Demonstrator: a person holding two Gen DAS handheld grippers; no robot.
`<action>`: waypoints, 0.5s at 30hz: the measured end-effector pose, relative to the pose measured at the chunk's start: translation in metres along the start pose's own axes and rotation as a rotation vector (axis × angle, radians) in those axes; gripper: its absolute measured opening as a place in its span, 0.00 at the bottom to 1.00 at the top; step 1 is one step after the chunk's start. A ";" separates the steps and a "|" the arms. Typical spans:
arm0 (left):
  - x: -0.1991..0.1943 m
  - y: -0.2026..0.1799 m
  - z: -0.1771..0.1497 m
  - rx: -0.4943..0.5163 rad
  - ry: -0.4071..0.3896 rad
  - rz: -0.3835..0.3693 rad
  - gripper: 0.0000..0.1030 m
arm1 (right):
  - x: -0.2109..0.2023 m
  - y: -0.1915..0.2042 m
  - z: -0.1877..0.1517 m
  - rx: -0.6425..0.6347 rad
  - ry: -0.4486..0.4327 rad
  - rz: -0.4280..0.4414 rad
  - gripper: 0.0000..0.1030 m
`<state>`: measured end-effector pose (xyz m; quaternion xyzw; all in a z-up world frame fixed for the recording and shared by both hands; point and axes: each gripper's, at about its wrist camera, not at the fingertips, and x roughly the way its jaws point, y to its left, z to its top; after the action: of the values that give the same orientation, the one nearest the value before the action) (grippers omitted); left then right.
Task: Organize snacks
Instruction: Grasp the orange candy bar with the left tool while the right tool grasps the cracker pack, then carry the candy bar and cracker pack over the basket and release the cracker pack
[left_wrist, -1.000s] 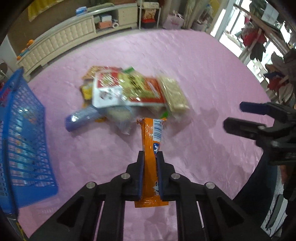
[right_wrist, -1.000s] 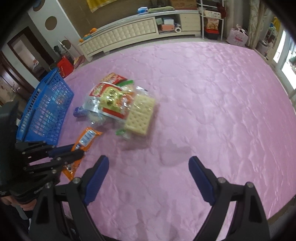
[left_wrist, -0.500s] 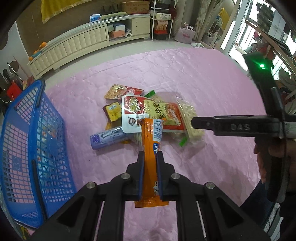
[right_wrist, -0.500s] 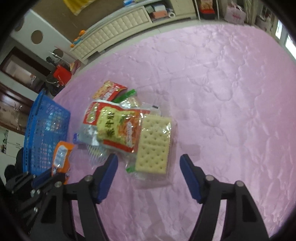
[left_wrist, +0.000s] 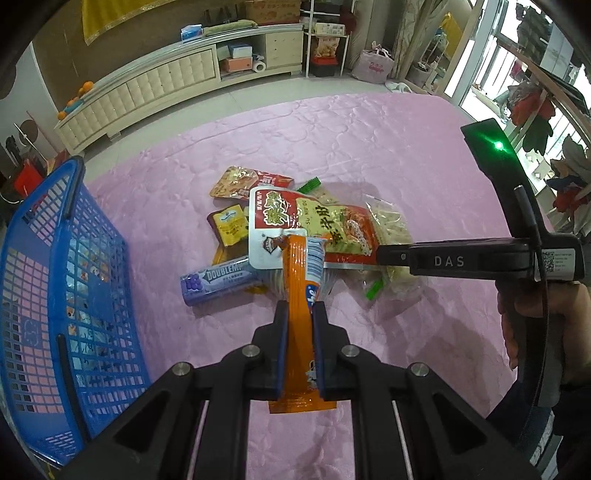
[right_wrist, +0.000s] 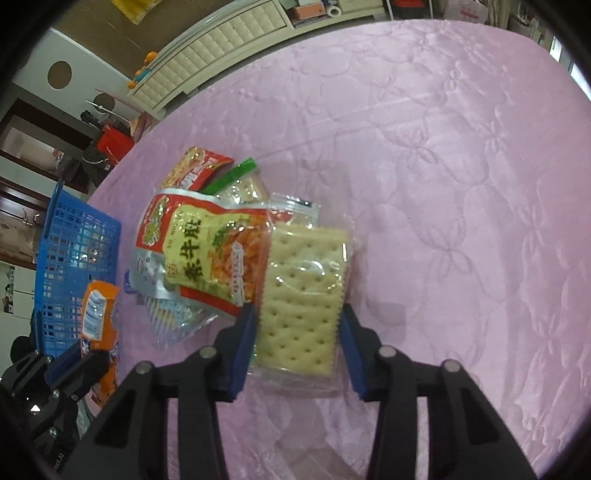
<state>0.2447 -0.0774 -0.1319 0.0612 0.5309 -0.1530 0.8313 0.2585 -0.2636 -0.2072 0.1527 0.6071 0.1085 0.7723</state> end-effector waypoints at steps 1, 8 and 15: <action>0.000 0.001 -0.001 0.001 -0.002 0.000 0.11 | -0.003 0.000 -0.002 -0.003 -0.003 -0.003 0.47; -0.033 0.005 -0.008 -0.007 -0.050 -0.007 0.11 | -0.033 0.010 -0.019 -0.014 -0.036 0.009 0.47; -0.082 0.019 -0.018 -0.047 -0.119 -0.028 0.11 | -0.077 0.042 -0.036 -0.073 -0.091 0.008 0.47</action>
<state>0.2034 -0.0395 -0.0670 0.0251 0.4849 -0.1557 0.8602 0.2057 -0.2483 -0.1304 0.1316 0.5664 0.1264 0.8037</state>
